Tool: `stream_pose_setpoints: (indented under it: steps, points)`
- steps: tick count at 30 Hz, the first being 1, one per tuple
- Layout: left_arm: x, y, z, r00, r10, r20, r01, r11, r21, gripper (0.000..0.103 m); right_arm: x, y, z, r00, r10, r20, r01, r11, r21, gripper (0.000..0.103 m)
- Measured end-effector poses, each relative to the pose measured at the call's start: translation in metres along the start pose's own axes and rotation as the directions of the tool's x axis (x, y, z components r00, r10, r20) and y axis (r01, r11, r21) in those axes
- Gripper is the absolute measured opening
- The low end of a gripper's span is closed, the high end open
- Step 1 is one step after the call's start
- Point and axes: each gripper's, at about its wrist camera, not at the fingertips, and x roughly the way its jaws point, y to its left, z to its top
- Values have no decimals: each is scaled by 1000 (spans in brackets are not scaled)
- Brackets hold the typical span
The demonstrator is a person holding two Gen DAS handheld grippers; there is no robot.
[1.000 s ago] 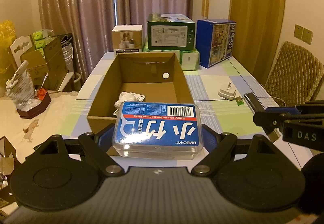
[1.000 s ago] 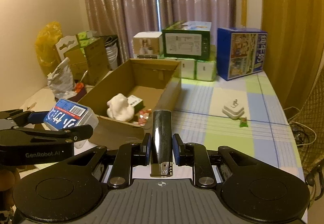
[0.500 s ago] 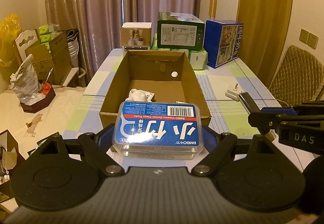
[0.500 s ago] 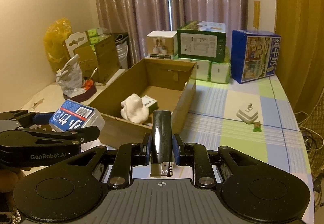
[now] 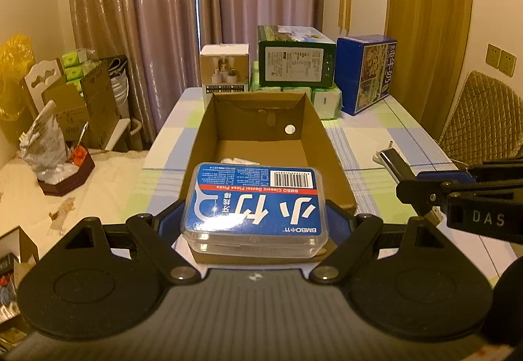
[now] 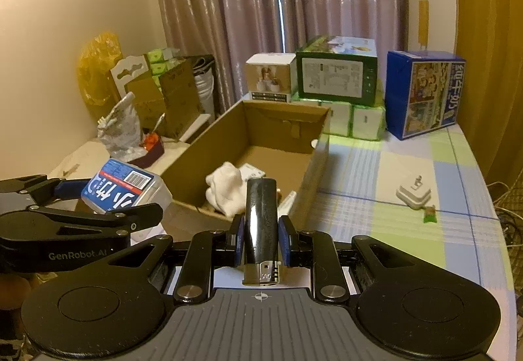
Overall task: Organize objects
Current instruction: 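Bring the floss-pick box and lighter over the cardboard box opening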
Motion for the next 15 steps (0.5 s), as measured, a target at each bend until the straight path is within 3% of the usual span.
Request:
stream_pose_setpoints:
  steps: [15]
  points:
    - [44,22,45,999,-28,-25,28,999,15,84,40,0,58,1000,23,12,-23,999,30,19]
